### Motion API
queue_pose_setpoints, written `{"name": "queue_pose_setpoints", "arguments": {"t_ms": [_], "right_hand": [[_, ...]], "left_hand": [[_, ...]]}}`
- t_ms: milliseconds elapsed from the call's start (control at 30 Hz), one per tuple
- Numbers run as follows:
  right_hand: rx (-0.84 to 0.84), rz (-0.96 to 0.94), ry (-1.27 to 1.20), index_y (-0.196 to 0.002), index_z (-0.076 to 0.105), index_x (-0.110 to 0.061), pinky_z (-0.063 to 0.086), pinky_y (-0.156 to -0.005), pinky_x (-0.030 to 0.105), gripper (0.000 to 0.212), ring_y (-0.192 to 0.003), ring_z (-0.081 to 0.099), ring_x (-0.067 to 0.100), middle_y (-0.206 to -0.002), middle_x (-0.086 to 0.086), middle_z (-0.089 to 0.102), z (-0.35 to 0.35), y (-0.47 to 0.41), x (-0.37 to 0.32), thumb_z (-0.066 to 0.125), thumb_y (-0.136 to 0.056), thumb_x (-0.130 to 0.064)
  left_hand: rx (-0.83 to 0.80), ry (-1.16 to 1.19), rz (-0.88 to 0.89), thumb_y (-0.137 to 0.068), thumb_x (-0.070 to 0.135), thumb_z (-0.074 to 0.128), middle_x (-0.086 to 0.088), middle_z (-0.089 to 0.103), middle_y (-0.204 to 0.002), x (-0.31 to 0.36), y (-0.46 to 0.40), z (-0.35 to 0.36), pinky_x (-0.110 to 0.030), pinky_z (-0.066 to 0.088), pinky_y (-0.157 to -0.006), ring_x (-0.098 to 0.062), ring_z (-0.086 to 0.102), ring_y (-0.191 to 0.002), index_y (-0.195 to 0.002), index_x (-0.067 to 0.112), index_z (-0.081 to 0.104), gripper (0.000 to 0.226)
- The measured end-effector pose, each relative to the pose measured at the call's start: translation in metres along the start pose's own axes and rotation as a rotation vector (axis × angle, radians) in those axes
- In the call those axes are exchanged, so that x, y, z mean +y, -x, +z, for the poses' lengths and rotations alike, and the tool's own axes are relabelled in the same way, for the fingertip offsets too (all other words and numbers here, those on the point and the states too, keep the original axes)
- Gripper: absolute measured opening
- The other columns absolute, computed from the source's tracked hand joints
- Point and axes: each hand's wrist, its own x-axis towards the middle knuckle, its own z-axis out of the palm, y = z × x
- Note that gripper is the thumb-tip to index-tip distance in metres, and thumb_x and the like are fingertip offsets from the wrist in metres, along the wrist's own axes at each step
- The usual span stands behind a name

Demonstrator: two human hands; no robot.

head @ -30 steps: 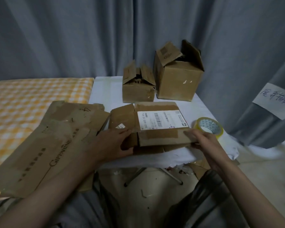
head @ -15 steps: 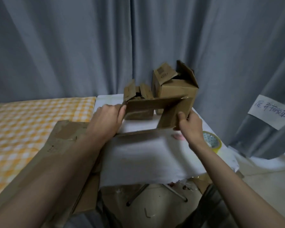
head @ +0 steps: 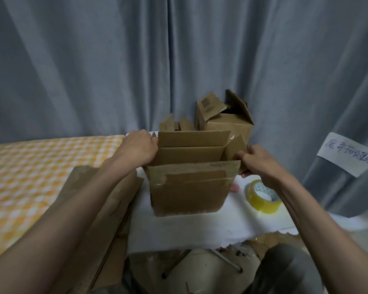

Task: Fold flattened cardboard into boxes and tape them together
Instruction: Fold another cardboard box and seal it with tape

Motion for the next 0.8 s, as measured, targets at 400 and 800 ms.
{"name": "queue_pose_setpoints", "arguments": {"t_ms": [400, 800], "right_hand": [[-0.159, 0.241, -0.596, -0.115, 0.060, -0.010, 0.056, -0.049, 0.023, 0.017, -0.061, 0.069, 0.014, -0.080, 0.006, 0.074, 0.003, -0.020, 0.011, 0.055, -0.098, -0.011], [0.082, 0.098, -0.773, -0.086, 0.067, -0.008, 0.060, -0.073, 0.030, 0.030, -0.072, 0.069, 0.022, -0.068, 0.005, 0.068, -0.004, -0.021, 0.007, 0.067, -0.091, -0.038]], "left_hand": [[-0.242, 0.910, -0.436, -0.098, 0.047, 0.052, -0.009, 0.075, -0.077, -0.053, -0.004, 0.015, -0.025, 0.051, -0.048, -0.020, 0.072, -0.062, -0.100, 0.008, 0.071, 0.043], [-0.283, 1.275, -0.527, -0.100, 0.023, 0.047, -0.002, 0.071, -0.062, -0.012, 0.041, 0.017, -0.026, 0.053, -0.044, -0.014, 0.070, -0.056, -0.091, 0.008, 0.067, 0.027]]}}
